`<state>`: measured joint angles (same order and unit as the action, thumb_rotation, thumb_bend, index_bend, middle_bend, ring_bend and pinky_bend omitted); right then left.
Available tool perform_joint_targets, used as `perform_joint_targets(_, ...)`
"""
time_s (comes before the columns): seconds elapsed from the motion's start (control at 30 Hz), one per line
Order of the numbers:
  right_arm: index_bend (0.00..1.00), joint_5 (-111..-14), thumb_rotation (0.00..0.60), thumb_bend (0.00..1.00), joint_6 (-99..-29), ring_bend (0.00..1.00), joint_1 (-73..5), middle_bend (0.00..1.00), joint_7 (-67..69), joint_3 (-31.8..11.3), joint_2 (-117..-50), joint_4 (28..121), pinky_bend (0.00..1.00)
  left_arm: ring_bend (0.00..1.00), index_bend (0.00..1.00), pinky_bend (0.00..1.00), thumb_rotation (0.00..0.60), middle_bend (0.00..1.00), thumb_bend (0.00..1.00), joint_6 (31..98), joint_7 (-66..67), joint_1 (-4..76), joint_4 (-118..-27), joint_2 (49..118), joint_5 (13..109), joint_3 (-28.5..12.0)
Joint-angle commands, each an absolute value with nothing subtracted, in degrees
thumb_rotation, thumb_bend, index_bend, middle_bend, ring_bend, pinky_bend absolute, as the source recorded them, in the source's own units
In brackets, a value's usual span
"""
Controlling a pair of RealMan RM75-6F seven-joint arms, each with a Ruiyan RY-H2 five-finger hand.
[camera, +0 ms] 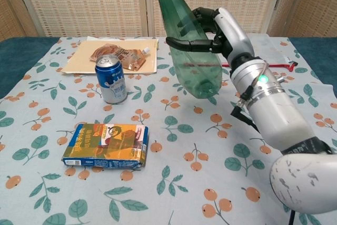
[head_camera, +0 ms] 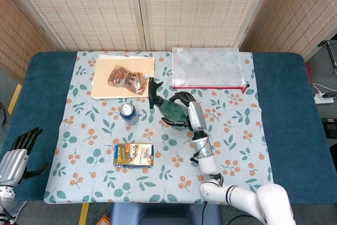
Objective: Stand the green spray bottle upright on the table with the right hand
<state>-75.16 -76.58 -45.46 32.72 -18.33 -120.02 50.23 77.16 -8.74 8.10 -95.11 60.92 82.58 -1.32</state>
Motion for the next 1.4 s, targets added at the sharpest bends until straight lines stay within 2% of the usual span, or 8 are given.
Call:
perform_joint_targets(0.03, 0.65, -80.9, 0.6, 0.0, -77.8, 0.25, -42.3, 0.54, 40.4, -14.7, -120.0, 45.6, 0.21, 0.0, 0.0, 0.0, 0.6, 0.0, 0.23, 77.1, -8.1, 8.2, -95.3, 61.1, 82.2, -1.5)
perform_joint_targets(0.27, 0.68, -83.0, 0.6, 0.0, -79.0, 0.37, -40.7, 0.56, 49.0, -13.7, -119.0, 45.5, 0.33, 0.0, 0.0, 0.0, 0.6, 0.0, 0.23, 77.7, -6.6, 7.9, -95.2, 61.6, 81.6, -1.7)
perform_joint_targets(0.4, 0.68, -83.4, 0.6, 0.01, -79.0, 0.37, -40.1, 0.56, 52.4, -13.5, -118.9, 45.1, 0.33, 0.0, 0.0, 0.0, 0.6, 0.0, 0.23, 77.6, -5.4, 7.9, -95.3, 61.7, 81.3, -1.8)
perform_joint_targets(0.6, 0.69, -80.6, 0.6, 0.02, -73.7, 0.38, -39.9, 0.57, 56.5, -15.1, -118.0, 45.1, 0.34, 0.0, 0.0, 0.0, 0.6, 0.0, 0.23, 77.6, -3.7, 7.9, -95.6, 62.0, 80.5, -2.0)
perform_joint_targets(0.73, 0.69, -80.8, 0.6, 0.02, -70.0, 0.38, -40.9, 0.57, 57.8, -14.7, -117.0, 44.5, 0.34, 0.0, 0.0, 0.0, 0.6, 0.0, 0.23, 77.2, -2.8, 8.0, -95.9, 61.9, 80.1, -2.0)
perform_joint_targets(1.03, 0.7, -82.9, 0.6, 0.02, -69.2, 0.38, -43.1, 0.57, 59.7, -14.8, -116.2, 43.8, 0.34, 0.0, 0.0, 0.0, 0.6, 0.0, 0.23, 76.8, -0.6, 8.3, -96.6, 62.3, 78.9, -2.5)
perform_joint_targets(1.4, 0.71, -82.8, 0.6, 0.02, -68.2, 0.38, -42.2, 0.58, 62.6, -13.5, -118.7, 38.4, 0.35, 0.0, 0.0, 0.0, 0.6, 0.0, 0.23, 77.1, 0.0, 8.1, -96.7, 62.4, 78.6, -2.6)
